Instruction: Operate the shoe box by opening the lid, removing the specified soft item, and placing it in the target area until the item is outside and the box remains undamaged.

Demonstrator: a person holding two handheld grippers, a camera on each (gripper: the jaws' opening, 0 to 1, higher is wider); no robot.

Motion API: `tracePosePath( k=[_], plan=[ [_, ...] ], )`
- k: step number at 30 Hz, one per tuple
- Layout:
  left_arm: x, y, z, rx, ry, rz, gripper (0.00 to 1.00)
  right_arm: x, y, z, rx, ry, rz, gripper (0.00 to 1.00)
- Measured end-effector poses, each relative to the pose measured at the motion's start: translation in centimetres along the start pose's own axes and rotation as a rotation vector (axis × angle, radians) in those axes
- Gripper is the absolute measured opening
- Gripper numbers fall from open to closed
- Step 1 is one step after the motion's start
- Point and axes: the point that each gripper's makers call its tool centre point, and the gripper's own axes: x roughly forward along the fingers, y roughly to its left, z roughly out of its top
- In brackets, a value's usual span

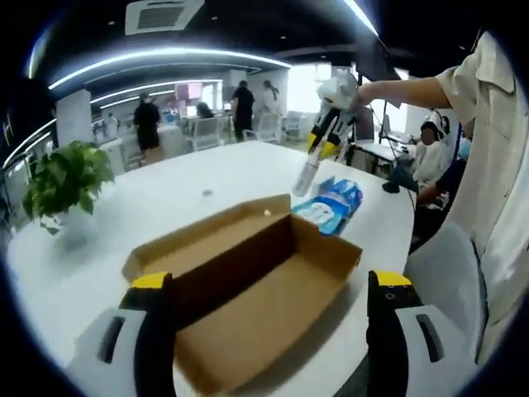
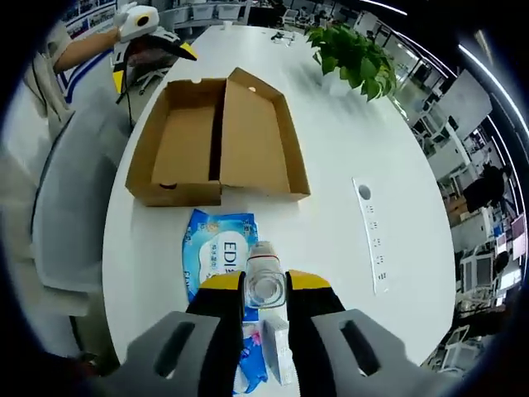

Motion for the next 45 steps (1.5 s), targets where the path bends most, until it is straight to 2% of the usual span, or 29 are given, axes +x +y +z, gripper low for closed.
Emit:
tracePosePath(
  k=[7,23,34,45],
  plan=[
    [-1.2,0.6,-1.2,-0.03,0.011,0.039,1.0,2.2,-1.4,-1.2,-0.007,0.081,0.035,0.16],
    [-2.2,1.6,-3.1,-0.077,0.039,0.088,0.97,5.8,-2.3,-2.3,-0.015,0.174,0.088,0.17],
    [-2.3,1.9,-4.7,-0.114,0.062,0.113,0.94,6.7,-2.5,-2.6,-0.014,0.206,0.115,0.17],
    [-2.7,2.6,-5.6,-0.142,0.08,0.151,0.85,6.8,-2.7,-2.5,-0.037,0.213,0.119,0.18]
  ],
)
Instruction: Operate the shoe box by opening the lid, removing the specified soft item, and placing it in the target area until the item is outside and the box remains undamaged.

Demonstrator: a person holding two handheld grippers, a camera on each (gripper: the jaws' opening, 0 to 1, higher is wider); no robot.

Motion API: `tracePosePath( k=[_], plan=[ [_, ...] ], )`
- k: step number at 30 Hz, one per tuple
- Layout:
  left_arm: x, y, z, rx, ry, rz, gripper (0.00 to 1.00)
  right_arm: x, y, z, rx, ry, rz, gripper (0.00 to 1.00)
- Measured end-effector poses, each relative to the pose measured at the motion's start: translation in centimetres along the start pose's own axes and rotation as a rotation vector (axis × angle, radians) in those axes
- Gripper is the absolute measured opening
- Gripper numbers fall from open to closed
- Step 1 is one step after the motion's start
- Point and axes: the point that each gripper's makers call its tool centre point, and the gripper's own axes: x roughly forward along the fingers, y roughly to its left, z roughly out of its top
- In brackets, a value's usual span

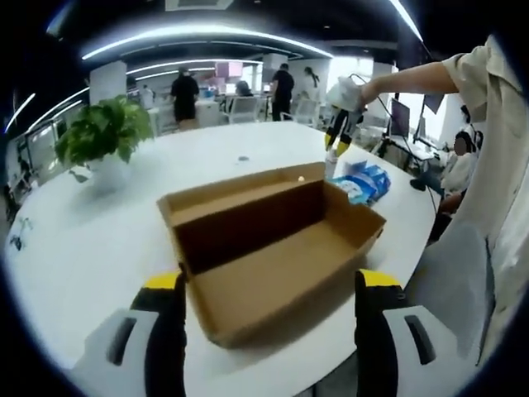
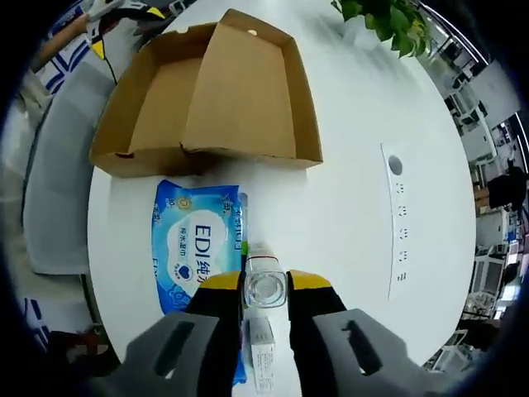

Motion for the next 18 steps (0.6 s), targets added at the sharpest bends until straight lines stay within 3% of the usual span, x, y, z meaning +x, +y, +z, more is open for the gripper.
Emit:
tracePosePath(
  k=[18],
  plan=[
    [-0.1,2.3,-1.2,-0.061,0.033,0.096,0.62,-1.0,-0.5,0.9,-0.013,-0.041,-0.046,0.26]
  ],
)
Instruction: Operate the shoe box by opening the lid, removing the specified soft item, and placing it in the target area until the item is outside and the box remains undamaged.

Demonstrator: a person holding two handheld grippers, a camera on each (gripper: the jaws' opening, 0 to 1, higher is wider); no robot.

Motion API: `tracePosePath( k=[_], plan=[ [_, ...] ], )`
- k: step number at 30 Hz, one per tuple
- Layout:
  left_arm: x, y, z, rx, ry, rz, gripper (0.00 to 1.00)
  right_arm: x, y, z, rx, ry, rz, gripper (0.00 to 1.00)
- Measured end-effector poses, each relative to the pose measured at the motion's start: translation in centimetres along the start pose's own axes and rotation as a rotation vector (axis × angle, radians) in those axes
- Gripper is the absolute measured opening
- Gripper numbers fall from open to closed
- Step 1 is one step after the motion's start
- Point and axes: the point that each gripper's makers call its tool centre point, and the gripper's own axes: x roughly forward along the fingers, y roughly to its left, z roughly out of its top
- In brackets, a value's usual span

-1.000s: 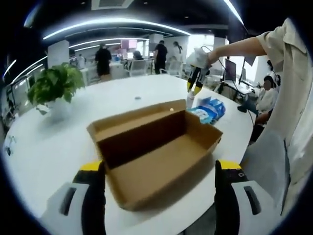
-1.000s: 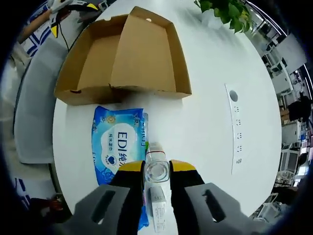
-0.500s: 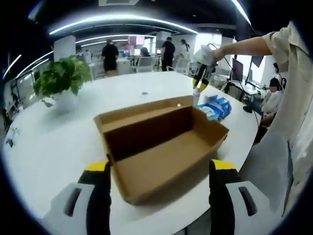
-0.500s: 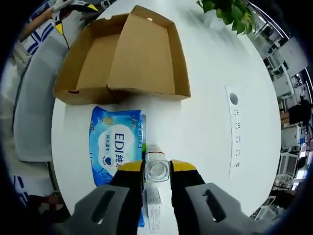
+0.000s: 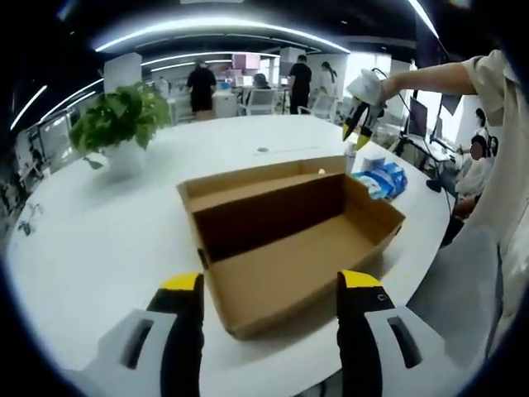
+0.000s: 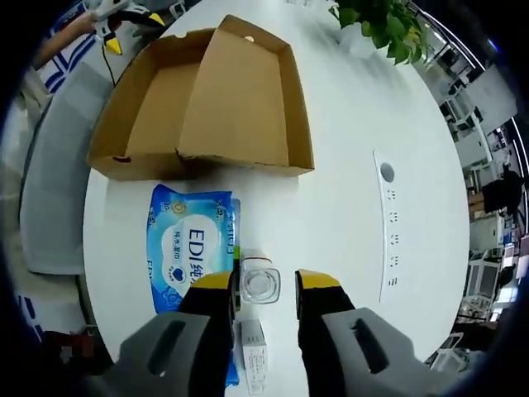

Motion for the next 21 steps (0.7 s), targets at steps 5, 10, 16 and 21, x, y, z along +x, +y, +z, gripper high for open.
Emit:
tracePosePath(
  k=[5,10,16,21],
  plan=[
    [-0.1,0.7,-0.3,-0.015,0.007,0.033,0.55,-0.8,-0.5,1.2,0.025,-0.042,-0.037,0.26],
    [-0.2,1.5,-0.8,-0.033,0.027,0.075,0.47,-1.5,-0.8,3.2,0.13,-0.116,-0.072,0.26],
    [-0.3,2.5,-1.6,-0.083,0.045,0.125,0.36,-1.9,-0.4,5.9,0.26,-0.188,-0.076,0.25],
    [-0.4,3.4,-2.5,-0.149,0.057,0.162,0.25,-0.7,0.4,7.8,0.41,-0.238,-0.043,0.26]
  ],
)
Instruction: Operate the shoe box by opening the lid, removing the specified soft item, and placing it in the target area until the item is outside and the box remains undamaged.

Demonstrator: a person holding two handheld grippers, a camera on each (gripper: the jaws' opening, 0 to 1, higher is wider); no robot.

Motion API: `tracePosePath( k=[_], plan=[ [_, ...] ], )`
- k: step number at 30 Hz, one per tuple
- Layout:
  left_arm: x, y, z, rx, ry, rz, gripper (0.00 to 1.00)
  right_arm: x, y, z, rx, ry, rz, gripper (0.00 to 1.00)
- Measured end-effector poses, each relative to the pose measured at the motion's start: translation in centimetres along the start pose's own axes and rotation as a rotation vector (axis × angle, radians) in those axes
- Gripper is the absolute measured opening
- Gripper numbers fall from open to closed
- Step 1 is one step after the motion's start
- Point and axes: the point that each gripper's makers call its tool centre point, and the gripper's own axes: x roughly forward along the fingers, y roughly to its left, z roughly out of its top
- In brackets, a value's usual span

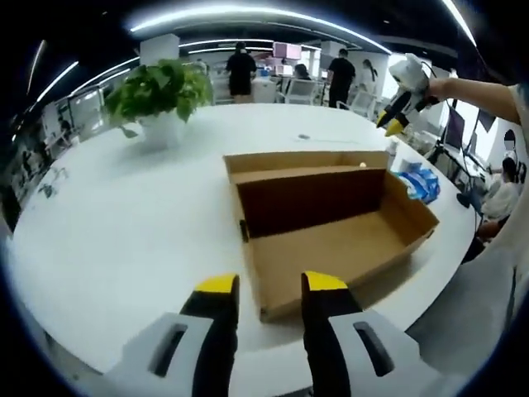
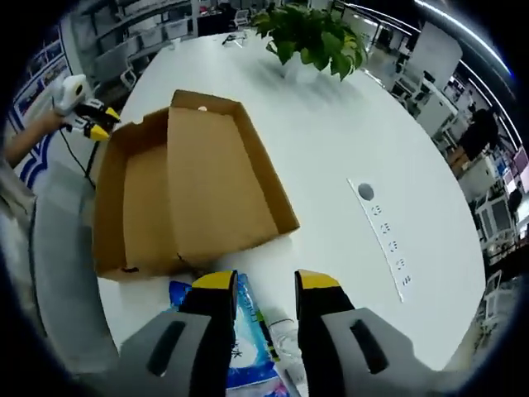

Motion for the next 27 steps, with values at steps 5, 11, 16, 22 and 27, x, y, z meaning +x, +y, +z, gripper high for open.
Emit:
tracePosePath(
  k=[5,11,16,22,27],
  plan=[
    [0.3,0.6,-0.6,-0.05,0.013,0.017,0.15,1.7,-0.3,0.5,0.122,-0.019,-0.004,0.24],
    [0.6,0.8,-1.0,-0.082,0.025,0.019,0.08,3.5,-1.7,1.1,0.225,-0.057,-0.061,0.24],
    [1.2,0.7,-1.3,-0.103,0.021,0.018,0.06,5.0,-2.0,1.2,0.311,-0.077,-0.059,0.24],
    [1.6,0.8,-1.2,-0.118,0.015,0.024,0.04,6.3,-3.0,0.9,0.404,-0.087,-0.089,0.21],
    [1.7,0.8,-1.3,-0.122,0.017,0.026,0.04,7.6,-3.8,0.4,0.458,-0.076,-0.122,0.2]
  ],
)
